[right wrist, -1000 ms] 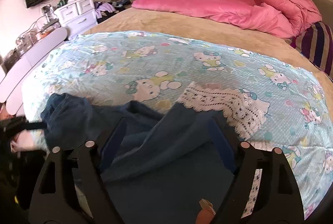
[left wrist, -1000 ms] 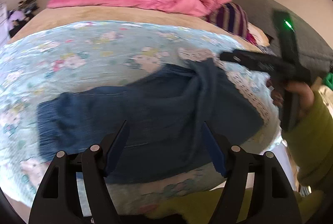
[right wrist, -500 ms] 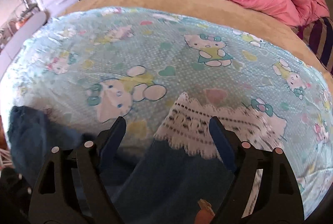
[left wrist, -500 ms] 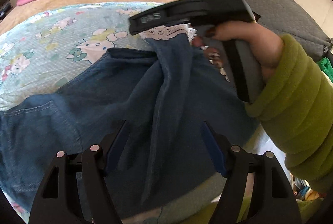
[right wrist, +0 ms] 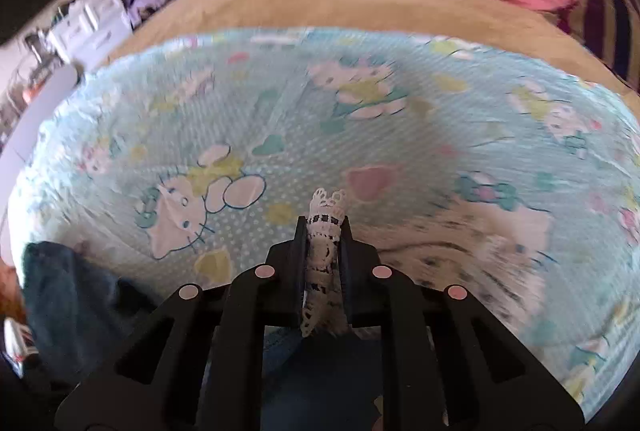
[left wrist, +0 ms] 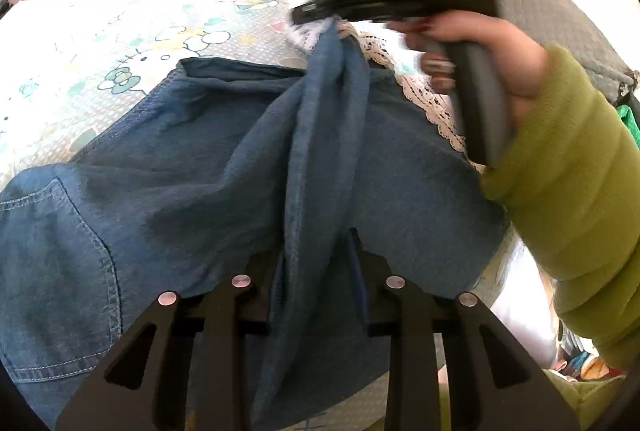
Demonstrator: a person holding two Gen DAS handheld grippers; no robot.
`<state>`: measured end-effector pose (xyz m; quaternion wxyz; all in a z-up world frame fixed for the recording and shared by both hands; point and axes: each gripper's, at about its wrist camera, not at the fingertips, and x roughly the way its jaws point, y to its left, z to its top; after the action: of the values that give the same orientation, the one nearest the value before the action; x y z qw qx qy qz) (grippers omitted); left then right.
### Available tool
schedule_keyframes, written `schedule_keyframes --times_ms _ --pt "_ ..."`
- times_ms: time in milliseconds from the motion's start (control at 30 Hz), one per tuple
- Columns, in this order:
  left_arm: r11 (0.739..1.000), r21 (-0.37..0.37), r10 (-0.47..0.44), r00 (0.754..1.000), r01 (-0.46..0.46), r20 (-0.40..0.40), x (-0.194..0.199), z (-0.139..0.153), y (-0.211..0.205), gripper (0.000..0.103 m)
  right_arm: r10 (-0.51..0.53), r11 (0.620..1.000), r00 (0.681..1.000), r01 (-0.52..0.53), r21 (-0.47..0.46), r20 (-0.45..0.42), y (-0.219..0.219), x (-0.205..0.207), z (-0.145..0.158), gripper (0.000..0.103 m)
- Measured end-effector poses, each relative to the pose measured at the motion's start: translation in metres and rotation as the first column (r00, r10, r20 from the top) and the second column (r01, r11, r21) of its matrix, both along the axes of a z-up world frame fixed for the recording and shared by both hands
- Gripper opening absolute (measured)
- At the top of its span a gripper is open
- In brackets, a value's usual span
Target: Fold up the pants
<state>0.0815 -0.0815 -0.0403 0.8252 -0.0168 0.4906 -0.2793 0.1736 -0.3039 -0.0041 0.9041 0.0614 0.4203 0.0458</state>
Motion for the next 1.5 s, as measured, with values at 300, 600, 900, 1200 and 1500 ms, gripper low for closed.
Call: schedule_keyframes --times_ms 300,600,900,1200,1500 --pt "1.000 -0.006 0.002 0.998 -0.002 0.065 -0.007 0.014 0.007 0.003 -0.112 0.992 0.992 0.108 0.062 0.064 -0.053 -0.079 0.038 0.008" --pt "0.998 -0.027 -0.044 0.989 0.048 0.140 -0.027 0.040 0.019 0.003 -0.199 0.974 0.980 0.194 0.112 0.027 -0.078 -0.170 0.040 0.008" --pt "0.995 0.058 -0.091 0.990 0.085 0.106 -0.039 0.026 0.011 0.003 -0.248 0.950 0.960 0.267 0.162 -0.130 -0.080 -0.222 -0.010 0.008" --pt "0.989 0.098 -0.114 0.991 0.107 0.064 -0.046 0.017 0.011 0.003 -0.256 0.946 0.952 0.282 0.160 -0.168 -0.078 -0.238 -0.022 0.008" --pt "0.985 0.121 -0.129 0.991 0.126 0.016 -0.048 0.004 0.009 0.006 -0.271 0.939 0.938 0.307 0.154 -0.217 -0.082 -0.242 -0.042 0.010"
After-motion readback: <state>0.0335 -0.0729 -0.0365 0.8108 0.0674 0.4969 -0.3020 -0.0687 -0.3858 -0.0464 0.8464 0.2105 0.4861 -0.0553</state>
